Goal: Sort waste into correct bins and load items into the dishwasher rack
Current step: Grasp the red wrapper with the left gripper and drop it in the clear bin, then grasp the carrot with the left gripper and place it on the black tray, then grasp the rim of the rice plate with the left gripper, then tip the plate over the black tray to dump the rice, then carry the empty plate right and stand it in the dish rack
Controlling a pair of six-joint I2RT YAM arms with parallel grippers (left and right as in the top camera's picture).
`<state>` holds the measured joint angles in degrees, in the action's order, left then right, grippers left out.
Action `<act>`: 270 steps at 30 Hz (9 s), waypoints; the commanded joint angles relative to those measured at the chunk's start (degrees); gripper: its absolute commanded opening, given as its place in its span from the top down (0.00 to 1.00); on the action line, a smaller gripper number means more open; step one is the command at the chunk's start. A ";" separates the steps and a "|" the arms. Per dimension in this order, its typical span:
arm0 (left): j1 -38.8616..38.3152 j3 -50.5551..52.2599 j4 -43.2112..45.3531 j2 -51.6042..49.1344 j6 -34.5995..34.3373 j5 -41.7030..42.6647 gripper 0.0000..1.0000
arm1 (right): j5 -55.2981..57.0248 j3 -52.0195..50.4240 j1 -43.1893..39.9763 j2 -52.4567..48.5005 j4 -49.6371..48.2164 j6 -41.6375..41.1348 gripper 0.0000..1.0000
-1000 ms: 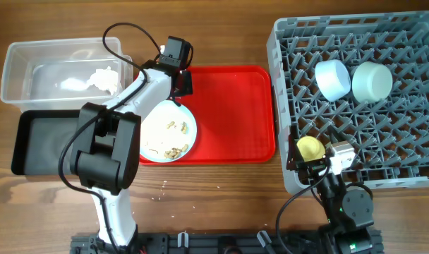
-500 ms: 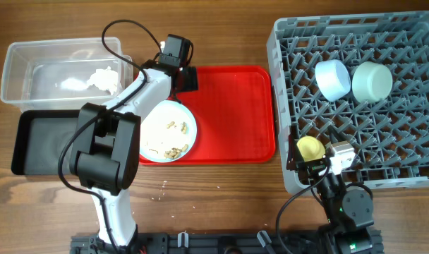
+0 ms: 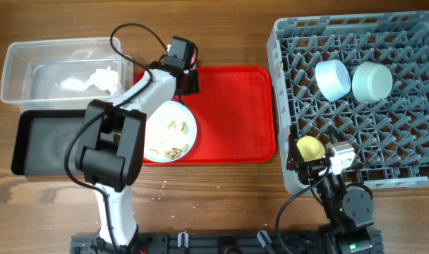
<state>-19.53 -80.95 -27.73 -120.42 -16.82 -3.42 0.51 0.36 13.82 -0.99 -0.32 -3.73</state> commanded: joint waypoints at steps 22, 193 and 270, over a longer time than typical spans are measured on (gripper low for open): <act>25.59 -0.39 -10.69 20.17 -3.06 -4.02 0.18 | 0.76 -0.07 0.24 0.35 -0.24 0.63 0.00; 33.24 11.69 -32.63 36.44 14.36 40.26 0.96 | 0.76 -0.07 0.24 0.35 -0.24 0.63 0.00; -18.45 10.64 57.86 15.58 -59.56 17.38 0.96 | 0.74 -0.07 0.24 0.35 -0.24 0.66 0.00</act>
<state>-37.89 -70.06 30.85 -104.75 -70.50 20.23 0.51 0.36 13.82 -0.99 -0.43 -3.70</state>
